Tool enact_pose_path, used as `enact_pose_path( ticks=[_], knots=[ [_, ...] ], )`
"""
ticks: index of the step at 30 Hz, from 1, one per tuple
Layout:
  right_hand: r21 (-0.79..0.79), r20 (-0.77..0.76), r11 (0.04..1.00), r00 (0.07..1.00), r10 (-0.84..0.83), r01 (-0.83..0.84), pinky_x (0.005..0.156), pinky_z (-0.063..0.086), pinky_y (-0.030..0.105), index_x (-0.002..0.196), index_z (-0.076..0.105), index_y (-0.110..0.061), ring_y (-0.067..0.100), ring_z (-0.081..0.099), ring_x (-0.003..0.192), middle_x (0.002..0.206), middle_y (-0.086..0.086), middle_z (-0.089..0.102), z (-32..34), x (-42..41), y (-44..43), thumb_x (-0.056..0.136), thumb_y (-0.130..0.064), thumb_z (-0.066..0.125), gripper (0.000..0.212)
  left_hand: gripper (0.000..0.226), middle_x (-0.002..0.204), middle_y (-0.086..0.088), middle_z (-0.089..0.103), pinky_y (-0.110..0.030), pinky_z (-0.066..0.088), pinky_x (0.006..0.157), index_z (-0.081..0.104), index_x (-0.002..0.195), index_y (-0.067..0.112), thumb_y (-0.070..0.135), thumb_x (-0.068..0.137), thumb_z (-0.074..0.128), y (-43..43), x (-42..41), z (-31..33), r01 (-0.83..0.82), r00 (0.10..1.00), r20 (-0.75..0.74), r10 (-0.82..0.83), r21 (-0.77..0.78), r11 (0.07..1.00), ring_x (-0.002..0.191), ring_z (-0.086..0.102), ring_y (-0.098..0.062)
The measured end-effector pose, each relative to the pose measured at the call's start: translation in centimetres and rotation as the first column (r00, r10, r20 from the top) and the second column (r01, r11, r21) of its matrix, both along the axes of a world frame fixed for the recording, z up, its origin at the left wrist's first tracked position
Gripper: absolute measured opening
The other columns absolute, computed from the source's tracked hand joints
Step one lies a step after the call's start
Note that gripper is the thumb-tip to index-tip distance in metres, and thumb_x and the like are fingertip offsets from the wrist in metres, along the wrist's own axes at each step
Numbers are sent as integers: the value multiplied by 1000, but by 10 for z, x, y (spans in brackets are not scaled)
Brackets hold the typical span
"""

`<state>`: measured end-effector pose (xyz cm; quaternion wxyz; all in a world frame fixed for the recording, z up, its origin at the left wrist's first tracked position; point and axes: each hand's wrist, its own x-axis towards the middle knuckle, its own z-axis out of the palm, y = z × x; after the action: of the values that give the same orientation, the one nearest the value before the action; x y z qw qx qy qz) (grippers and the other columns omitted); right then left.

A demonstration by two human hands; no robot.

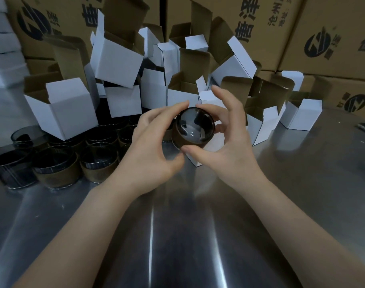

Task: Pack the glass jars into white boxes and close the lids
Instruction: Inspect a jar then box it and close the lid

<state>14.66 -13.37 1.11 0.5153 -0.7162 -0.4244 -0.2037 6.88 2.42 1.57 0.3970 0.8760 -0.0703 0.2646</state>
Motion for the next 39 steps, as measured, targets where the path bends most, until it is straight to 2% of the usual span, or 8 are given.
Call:
enact_pose_path(
  ticks=[2,5,11,20,23,27,32,39],
  knots=[
    [11,5,1000,1000,-10,10,101,47,45,139,26,-38,15,50,126,126,-23,49,-1,-1,0,69,-20,86,93,88,144,14,37,-37,31,116,29,143,48,18,76,79,-2,1,-1,-18,1000,-6,18,4,1000,139,28,-5],
    [24,1,1000,1000,3,-3,102,47,42,139,27,-35,13,51,125,127,-12,54,-1,-3,1,68,-22,85,92,90,136,32,37,-45,30,116,24,139,48,26,74,82,-5,3,-2,-58,998,39,58,17,998,139,28,-2],
    [82,-41,994,996,74,-71,101,49,39,139,28,-28,14,51,129,136,3,54,0,0,1,67,-20,87,94,71,133,12,55,-43,42,107,48,137,29,29,74,80,-5,6,-4,-81,989,118,86,-47,996,126,49,-9],
    [182,-93,970,979,182,-163,103,48,45,139,33,-22,23,53,127,138,11,51,1,-2,1,69,-15,87,89,69,132,20,53,-43,41,108,46,130,37,20,73,82,-2,5,-5,-113,974,187,130,-96,989,124,50,-3],
    [267,-163,952,966,201,-153,97,51,34,128,43,-23,17,57,118,125,11,55,2,-7,3,80,-20,75,58,70,131,23,52,-39,41,108,44,126,40,24,70,83,-2,6,-5,-114,970,204,135,-109,987,125,50,-3],
    [335,-321,942,940,113,1,77,58,28,105,56,-16,20,68,89,96,11,65,6,-8,5,99,-11,51,10,76,122,27,54,-8,37,97,42,127,37,21,68,87,-3,9,-7,-94,971,207,122,-143,985,116,50,10],
    [362,-588,931,766,260,-38,67,60,33,107,56,-9,27,72,74,81,11,71,14,-9,4,98,-11,55,9,70,114,31,57,-7,42,90,37,119,46,33,70,85,-7,7,-8,-74,972,195,132,-283,956,113,54,8],
    [564,-689,776,358,630,-282,87,57,42,140,44,-1,39,61,117,128,27,60,15,-12,5,95,-24,54,52,65,112,15,61,-33,53,94,35,121,32,31,72,78,-11,4,-6,44,985,171,21,-368,929,109,63,-7]
  ],
)
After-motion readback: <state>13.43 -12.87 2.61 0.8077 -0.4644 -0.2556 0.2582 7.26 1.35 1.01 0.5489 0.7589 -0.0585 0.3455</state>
